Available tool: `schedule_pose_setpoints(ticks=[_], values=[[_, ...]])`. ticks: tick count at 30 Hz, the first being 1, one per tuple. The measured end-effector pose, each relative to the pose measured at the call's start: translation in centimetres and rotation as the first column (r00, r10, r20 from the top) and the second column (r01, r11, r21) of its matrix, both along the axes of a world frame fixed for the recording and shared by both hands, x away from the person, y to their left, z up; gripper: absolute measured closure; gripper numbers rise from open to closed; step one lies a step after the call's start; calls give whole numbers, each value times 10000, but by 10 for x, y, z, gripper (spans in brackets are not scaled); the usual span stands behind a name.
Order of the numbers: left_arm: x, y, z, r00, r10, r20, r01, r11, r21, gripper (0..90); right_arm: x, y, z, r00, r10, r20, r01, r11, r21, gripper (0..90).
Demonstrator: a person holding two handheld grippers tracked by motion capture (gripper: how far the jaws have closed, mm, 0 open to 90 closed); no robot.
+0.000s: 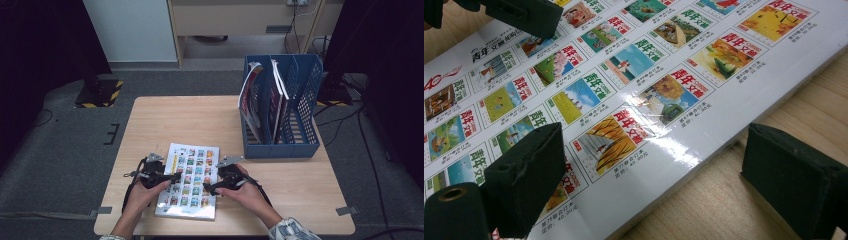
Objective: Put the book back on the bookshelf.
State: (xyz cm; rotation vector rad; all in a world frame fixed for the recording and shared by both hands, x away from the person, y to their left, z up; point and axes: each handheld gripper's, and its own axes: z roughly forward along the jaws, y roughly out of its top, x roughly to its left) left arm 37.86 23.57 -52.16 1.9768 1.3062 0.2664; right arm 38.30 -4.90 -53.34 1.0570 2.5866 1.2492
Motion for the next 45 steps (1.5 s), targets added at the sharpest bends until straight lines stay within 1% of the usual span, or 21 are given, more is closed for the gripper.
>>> schedule_pose_setpoints(ticks=[6, 11, 14, 16, 18, 19, 22, 24, 25, 29, 33, 35, 36, 37, 38, 39, 41, 45], values=[[-2, 1, 3, 10000, -79, 55, 78, 10000, 37, 292, 0, -1, -1, 10000, 11, 23, -11, 10000, 16, 96], [-5, 4, 10, 9996, -112, 246, 121, 9992, -372, 320, 0, -1, 0, 10000, 27, 22, -27, 10000, -11, 94], [-5, 5, 12, 9994, -166, 313, 181, 9987, -480, 329, 0, -1, 0, 10000, 28, 22, -28, 10000, -10, 94], [-6, 6, 14, 9989, -273, 376, 299, 9971, -698, 347, 0, -1, 0, 10000, 31, 21, -31, 10000, -10, 94], [-8, 7, 18, 9981, -384, 483, 432, 9939, -1013, 376, 0, -1, 0, 10000, 45, 17, -45, 10000, -22, 94], [-8, 6, 19, 9975, -464, 528, 518, 9930, -1058, 387, 0, -1, -1, 10000, 20, 9, -20, 10000, 8, 93], [-8, 5, 18, 9970, -542, 551, 593, 9936, -958, 391, 0, -1, 0, 10000, 41, 2, -41, 10000, -23, 93], [-8, 5, 19, 9967, -590, 559, 646, 9924, -1046, 391, 0, -1, -1, 10000, 36, 27, -36, 10000, 6, 93], [-8, 5, 19, 9967, -593, 550, 646, 9928, -1007, 396, 0, -1, 0, 10000, 34, 10, -34, 10000, -3, 93], [-6, 2, 13, 9976, -549, 428, 572, 9969, -545, 392, 0, -1, -1, 10000, 41, 16, -41, 10000, 14, 93], [-5, 2, 11, 9986, -386, 348, 404, 9978, -522, 385, 0, -1, -1, 10000, 40, 17, -40, 10000, 15, 93], [-4, 2, 8, 9992, -342, 217, 350, 9987, -366, 347, 0, -1, -1, 10000, 42, 17, -42, 10000, 16, 93], [-3, 2, 6, 9995, -292, 114, 296, 9991, -310, 315, 0, -1, -1, 10000, 44, 19, -44, 10000, 16, 92], [-1, 2, 3, 9998, -221, -30, 220, 9996, -160, 279, 0, 0, -1, 10000, 31, 43, -31, 10000, 34, 93], [0, 2, 1, 9996, -249, -93, 248, 9997, -80, 259, 0, 0, -1, 10000, 35, 48, -35, 10000, 37, 93], [1, 3, -1, 9996, -216, -164, 212, 9995, -236, 247, 0, 0, -1, 10000, 37, 47, -37, 10000, 40, 92], [1, 4, -2, 9997, -216, -107, 214, 9995, -249, 247, 0, 0, -1, 10000, 35, 28, -35, 10000, 39, 92], [2, 2, -3, 9999, -112, -70, 110, 9995, -283, 220, 0, -1, -1, 10000, 56, 19, -56, 10000, 45, 92]])
